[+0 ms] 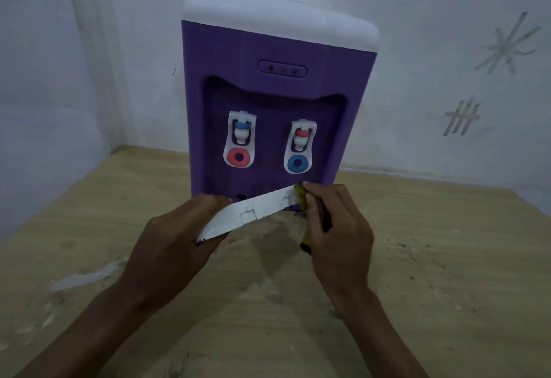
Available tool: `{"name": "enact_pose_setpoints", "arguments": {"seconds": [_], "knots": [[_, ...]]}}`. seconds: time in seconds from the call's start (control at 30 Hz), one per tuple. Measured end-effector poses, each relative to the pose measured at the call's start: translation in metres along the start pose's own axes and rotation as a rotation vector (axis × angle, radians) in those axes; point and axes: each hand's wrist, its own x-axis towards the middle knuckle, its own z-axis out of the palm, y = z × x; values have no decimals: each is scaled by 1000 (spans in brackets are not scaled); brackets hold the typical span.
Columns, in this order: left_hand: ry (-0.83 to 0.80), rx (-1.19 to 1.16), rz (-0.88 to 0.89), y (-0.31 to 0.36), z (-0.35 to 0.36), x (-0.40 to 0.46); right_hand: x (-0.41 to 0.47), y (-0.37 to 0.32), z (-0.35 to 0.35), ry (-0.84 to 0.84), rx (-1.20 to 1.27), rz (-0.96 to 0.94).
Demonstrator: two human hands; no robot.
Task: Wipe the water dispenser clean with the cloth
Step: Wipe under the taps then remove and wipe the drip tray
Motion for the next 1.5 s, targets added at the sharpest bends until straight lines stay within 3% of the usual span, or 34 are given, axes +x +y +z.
{"name": "enact_pose_setpoints", "arguments": {"seconds": [0.23, 0.4, 0.57, 0.67, 0.83, 1.13, 1.33, 1.5], "knots": [[-27, 27, 18, -1, -1, -1, -4, -18, 8, -166, 169, -139], [-90, 33, 47, 0, 0, -1, -1, 0, 5, -119, 85, -72], [-51, 12, 14, -2, 2, -1, -14, -32, 11, -168, 237, -146], [-43, 39, 19, -7, -1, -1, -17, -35, 15, -185, 186, -194], [-55, 42, 2, -5, 3, 0, -15, -26, 17, -98, 80, -67], [-3, 28, -30, -11, -7, 5, -25, -42, 19, -121, 152, -95], [-53, 44, 92, -2, 1, 3, -17, -40, 18, -24, 104, -56], [-65, 89, 75, -14, -6, 3, -29, -49, 21, -96, 114, -108]]}}
